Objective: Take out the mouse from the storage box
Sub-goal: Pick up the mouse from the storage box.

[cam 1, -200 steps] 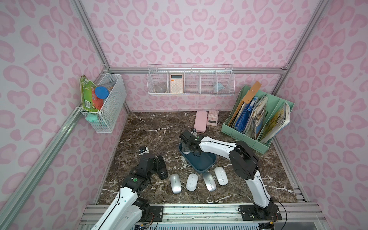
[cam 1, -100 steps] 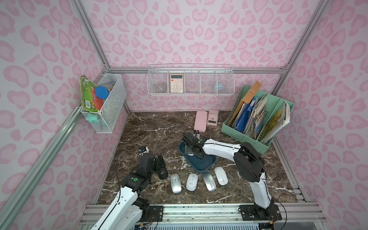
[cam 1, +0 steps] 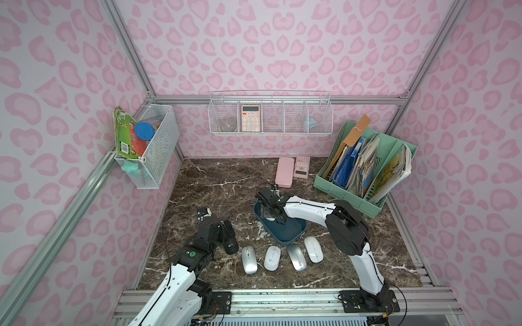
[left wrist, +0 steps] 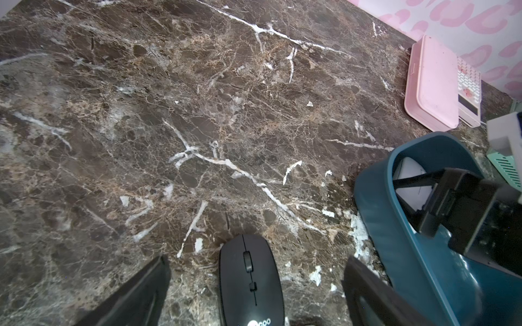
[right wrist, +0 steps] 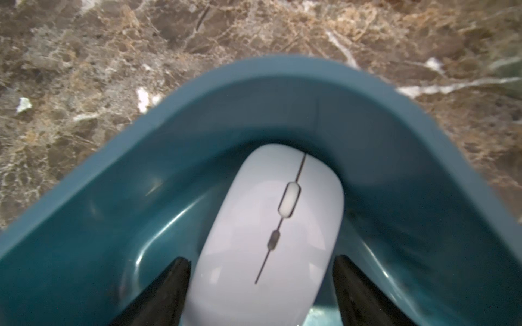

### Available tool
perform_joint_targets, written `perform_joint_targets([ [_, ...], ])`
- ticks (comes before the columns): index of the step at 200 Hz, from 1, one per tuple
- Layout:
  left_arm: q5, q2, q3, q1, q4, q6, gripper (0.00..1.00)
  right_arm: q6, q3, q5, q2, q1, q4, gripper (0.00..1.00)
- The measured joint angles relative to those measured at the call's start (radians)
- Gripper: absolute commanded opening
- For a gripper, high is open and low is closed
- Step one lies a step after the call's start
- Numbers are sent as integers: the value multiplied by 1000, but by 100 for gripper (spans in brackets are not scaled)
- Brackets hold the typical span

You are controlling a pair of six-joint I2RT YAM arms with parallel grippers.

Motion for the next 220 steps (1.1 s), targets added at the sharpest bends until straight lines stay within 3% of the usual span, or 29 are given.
perform_joint_targets([
  [23,0,0,0,0,3,0,99,0,-25,6,-10,-1,-1,70],
  [220,1,5,0,0,13,3,99,-5,-121,51,-101,26,29,56],
])
